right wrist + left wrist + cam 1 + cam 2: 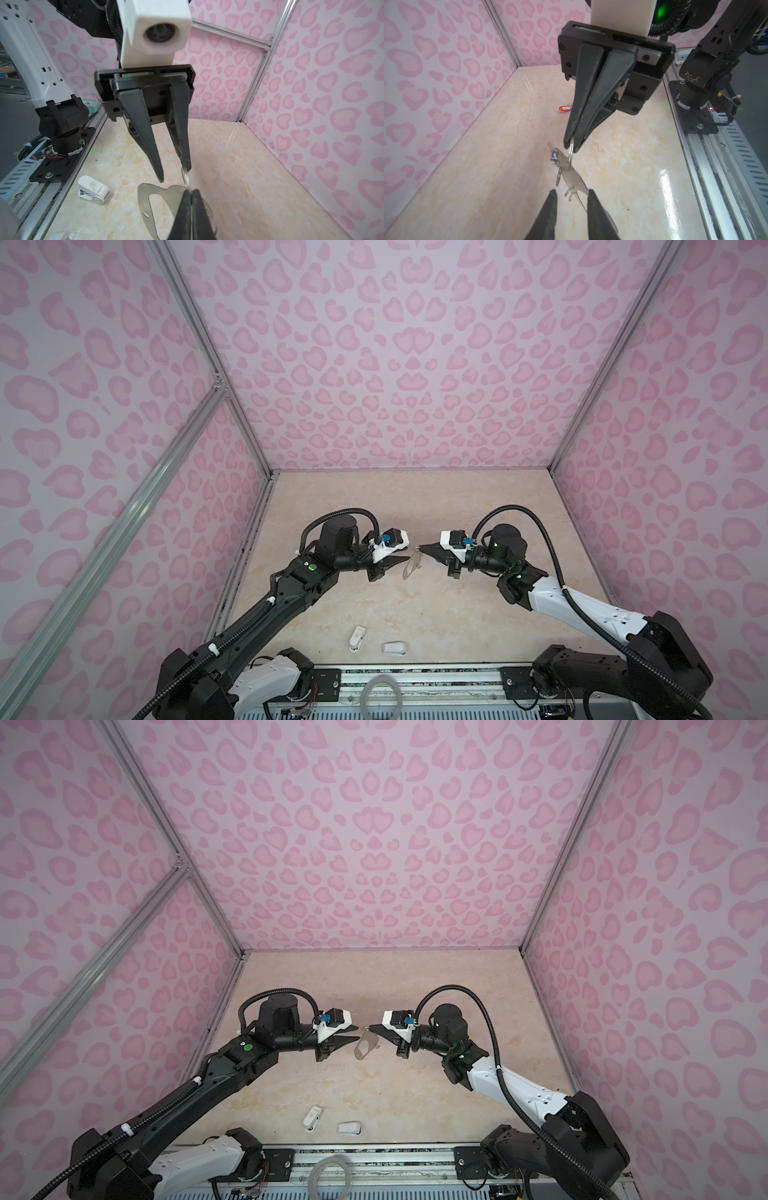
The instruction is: Put the keys on the keyring
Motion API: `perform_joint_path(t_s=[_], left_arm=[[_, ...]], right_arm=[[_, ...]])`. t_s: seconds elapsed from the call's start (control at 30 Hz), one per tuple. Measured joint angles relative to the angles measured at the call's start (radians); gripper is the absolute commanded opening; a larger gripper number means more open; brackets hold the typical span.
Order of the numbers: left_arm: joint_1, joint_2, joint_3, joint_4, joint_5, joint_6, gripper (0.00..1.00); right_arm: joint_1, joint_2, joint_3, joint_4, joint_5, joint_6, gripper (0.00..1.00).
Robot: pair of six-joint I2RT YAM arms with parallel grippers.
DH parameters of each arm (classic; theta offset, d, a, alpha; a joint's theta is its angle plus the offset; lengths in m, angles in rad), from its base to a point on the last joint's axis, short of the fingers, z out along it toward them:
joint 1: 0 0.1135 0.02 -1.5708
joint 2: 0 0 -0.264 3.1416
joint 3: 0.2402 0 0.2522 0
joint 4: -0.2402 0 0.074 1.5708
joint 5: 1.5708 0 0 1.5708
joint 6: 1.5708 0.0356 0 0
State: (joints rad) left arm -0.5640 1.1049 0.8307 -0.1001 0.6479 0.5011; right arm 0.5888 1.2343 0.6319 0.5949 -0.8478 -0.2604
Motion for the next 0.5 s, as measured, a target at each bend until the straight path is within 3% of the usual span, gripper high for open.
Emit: perform_joint_path(t_s=[0.5], left_arm=[[-0.011,0.006,-0.034,0.183,0.064,-0.106,0.12]], right_arm=[[0.000,0.005,0.000,0.044,-0.032,0.040,0.00]])
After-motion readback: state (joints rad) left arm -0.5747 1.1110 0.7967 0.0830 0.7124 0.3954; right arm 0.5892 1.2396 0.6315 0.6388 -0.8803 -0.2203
